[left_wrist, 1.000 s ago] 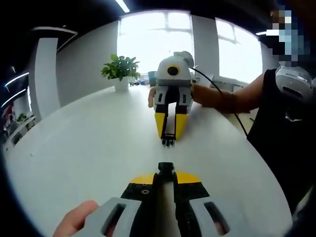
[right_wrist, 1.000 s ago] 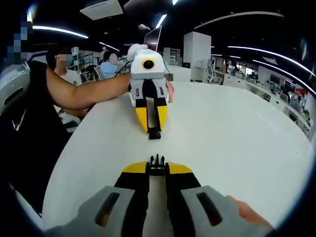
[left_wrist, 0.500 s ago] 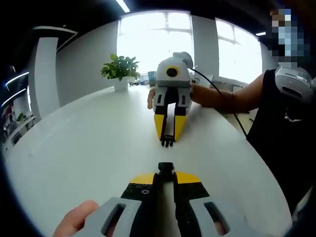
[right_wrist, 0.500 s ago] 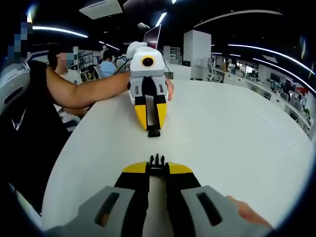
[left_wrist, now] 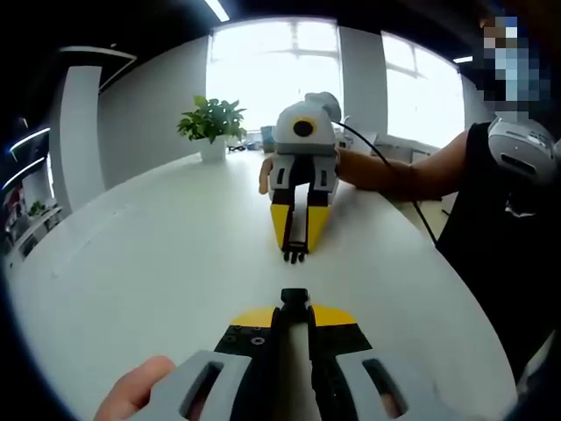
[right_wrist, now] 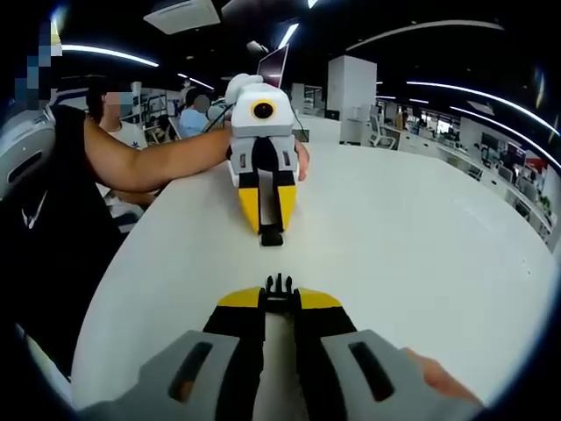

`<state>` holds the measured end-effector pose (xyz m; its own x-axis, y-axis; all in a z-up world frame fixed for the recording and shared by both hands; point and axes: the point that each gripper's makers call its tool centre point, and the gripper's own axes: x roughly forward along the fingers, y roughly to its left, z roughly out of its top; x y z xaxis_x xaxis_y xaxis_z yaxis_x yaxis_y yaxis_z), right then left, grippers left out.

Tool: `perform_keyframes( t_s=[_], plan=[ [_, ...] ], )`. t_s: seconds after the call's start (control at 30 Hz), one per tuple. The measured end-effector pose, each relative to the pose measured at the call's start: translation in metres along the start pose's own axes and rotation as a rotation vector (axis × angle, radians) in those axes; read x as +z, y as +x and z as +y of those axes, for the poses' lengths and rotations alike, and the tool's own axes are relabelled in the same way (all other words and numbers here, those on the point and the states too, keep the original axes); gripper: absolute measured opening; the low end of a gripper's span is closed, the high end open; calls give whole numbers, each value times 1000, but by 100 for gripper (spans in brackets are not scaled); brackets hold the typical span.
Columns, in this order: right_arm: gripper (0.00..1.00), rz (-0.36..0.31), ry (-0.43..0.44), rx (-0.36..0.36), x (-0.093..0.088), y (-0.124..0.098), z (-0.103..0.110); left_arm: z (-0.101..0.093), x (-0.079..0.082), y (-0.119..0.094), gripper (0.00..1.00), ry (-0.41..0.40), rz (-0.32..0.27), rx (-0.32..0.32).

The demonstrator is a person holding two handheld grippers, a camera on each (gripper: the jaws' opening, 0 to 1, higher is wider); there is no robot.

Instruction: Snap the two parts of the plastic buckle together until the buckle closes and remains connected.

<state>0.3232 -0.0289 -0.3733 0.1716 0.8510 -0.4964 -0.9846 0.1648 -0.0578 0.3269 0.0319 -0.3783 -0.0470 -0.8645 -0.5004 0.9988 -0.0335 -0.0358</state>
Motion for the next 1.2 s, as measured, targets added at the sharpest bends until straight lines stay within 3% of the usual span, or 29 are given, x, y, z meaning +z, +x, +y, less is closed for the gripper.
perform_keyframes(
  t_s=[1.2],
  plan=[
    [12,-13,-9,6,4,5,5,-6,3,3,11,0,-13,-9]
  ],
)
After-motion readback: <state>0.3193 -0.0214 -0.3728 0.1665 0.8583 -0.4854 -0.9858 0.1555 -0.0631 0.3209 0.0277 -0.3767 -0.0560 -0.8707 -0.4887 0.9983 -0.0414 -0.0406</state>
